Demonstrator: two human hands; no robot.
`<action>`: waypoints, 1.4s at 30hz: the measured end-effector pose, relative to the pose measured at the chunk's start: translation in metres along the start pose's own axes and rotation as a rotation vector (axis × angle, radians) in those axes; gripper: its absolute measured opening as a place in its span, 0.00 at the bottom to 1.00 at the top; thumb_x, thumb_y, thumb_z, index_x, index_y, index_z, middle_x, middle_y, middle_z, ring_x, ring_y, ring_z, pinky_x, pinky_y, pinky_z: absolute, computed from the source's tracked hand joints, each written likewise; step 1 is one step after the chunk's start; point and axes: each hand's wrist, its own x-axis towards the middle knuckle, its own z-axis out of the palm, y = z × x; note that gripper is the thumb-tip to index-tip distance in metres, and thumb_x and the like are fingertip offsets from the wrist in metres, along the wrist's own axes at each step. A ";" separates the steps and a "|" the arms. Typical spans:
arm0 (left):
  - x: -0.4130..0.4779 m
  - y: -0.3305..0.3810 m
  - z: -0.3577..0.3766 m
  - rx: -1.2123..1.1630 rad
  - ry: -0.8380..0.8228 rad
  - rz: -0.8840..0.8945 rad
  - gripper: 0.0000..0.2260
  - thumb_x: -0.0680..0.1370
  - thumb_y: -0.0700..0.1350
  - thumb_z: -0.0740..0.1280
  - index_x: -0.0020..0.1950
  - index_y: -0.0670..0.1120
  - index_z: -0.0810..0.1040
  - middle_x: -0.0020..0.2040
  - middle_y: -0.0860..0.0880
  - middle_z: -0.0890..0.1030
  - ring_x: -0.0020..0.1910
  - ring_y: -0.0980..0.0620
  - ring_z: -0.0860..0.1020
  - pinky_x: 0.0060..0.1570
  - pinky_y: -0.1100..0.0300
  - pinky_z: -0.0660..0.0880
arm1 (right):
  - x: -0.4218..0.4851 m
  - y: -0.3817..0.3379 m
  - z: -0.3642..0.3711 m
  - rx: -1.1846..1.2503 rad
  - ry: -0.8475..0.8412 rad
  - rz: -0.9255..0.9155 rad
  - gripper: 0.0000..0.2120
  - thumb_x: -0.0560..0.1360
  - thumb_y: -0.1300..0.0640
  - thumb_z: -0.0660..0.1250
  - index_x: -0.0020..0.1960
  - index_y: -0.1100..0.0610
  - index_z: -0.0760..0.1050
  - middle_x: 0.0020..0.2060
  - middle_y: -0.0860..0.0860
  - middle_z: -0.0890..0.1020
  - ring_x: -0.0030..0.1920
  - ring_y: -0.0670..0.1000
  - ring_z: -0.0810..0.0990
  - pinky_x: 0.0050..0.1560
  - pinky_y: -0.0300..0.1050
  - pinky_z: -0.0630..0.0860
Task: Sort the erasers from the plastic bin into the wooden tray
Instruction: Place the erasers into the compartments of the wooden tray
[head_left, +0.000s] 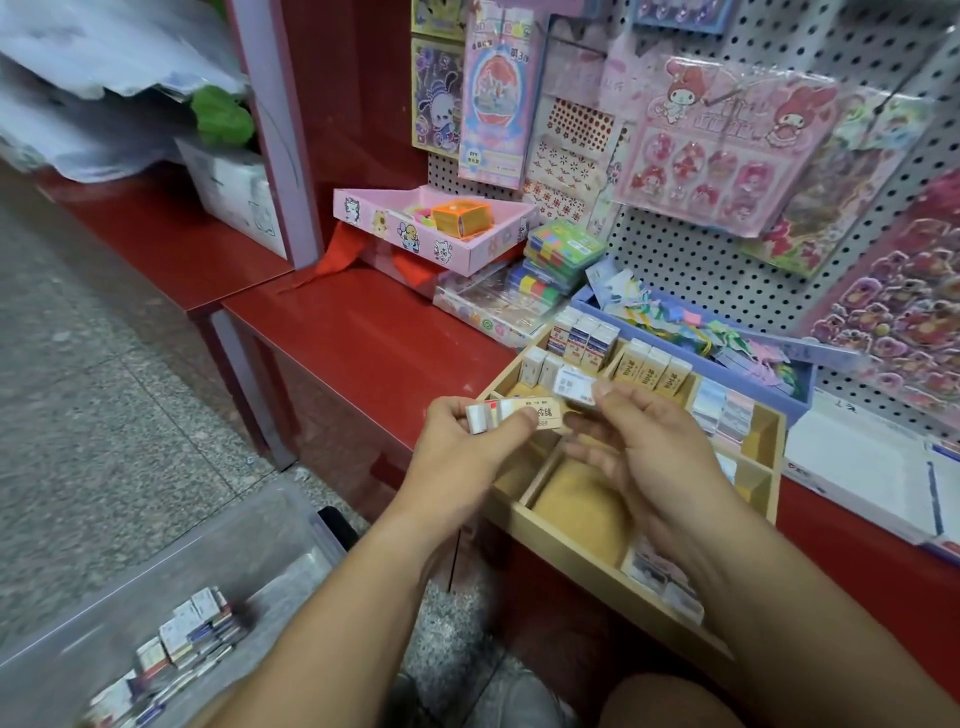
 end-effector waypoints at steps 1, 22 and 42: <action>0.002 0.001 0.000 0.005 0.016 0.002 0.34 0.58 0.64 0.76 0.56 0.48 0.73 0.50 0.47 0.82 0.45 0.53 0.81 0.54 0.51 0.80 | 0.007 -0.005 -0.003 -0.060 0.051 -0.028 0.06 0.82 0.56 0.66 0.51 0.59 0.80 0.45 0.55 0.85 0.42 0.49 0.84 0.40 0.42 0.81; 0.027 0.004 0.001 -0.178 0.021 -0.009 0.27 0.67 0.51 0.80 0.58 0.43 0.73 0.48 0.48 0.85 0.41 0.57 0.81 0.53 0.52 0.78 | 0.118 0.011 0.025 -1.543 0.089 -0.490 0.13 0.75 0.55 0.70 0.57 0.53 0.71 0.51 0.54 0.81 0.53 0.58 0.77 0.42 0.49 0.68; 0.020 0.004 0.021 -0.190 -0.067 0.051 0.30 0.66 0.45 0.80 0.61 0.40 0.70 0.47 0.49 0.82 0.38 0.63 0.82 0.40 0.69 0.76 | 0.027 -0.004 0.000 -0.099 -0.090 0.011 0.11 0.72 0.62 0.74 0.54 0.64 0.80 0.41 0.57 0.86 0.40 0.52 0.84 0.51 0.45 0.83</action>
